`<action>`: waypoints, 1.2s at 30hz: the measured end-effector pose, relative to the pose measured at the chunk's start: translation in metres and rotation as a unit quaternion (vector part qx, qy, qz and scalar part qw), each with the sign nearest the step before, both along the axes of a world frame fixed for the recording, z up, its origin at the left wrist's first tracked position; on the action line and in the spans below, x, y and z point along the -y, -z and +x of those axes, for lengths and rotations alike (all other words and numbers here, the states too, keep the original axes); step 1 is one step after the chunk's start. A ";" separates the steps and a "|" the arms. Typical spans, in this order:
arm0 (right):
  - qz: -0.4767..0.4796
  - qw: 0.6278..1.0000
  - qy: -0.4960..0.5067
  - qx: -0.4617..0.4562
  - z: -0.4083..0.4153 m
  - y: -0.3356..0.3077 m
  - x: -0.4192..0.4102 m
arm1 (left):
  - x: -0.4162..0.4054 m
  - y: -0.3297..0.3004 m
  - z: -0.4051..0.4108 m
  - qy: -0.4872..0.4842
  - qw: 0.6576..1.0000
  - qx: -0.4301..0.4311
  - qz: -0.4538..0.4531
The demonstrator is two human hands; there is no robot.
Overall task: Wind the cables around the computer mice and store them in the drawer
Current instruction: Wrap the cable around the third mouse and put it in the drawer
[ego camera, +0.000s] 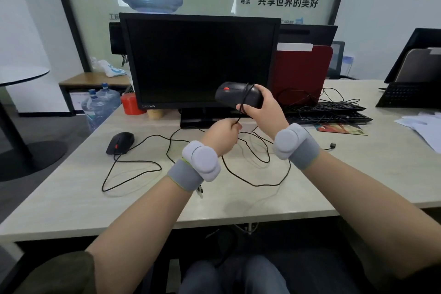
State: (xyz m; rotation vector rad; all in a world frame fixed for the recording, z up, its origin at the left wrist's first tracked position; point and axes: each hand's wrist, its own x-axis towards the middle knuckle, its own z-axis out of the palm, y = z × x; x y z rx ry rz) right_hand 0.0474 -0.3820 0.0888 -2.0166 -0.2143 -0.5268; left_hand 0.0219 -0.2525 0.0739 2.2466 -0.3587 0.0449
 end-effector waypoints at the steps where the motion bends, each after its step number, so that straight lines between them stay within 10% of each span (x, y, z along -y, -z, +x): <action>1: -0.025 1.000 0.008 0.012 0.001 0.002 0.003 | 0.000 -0.003 -0.002 0.010 0.999 -0.009 0.037; 6: -0.184 0.981 0.054 0.017 0.002 -0.001 0.018 | -0.010 -0.015 -0.015 -0.022 0.967 0.055 0.248; 14: -0.398 0.905 -0.127 -0.081 -0.008 -0.008 0.018 | -0.032 -0.043 -0.014 0.009 0.928 0.295 0.228; 24: -0.046 0.927 -0.331 -0.168 -0.024 -0.005 0.016 | -0.059 -0.033 0.018 0.069 0.987 0.130 -0.060; 30: 0.256 0.878 -0.359 -0.186 -0.016 0.007 0.011 | -0.051 -0.009 0.016 0.058 0.939 -0.035 -0.337; 36: 0.349 0.910 -0.209 -0.078 -0.003 0.005 0.001 | -0.026 0.000 0.005 0.019 0.976 -0.103 -0.192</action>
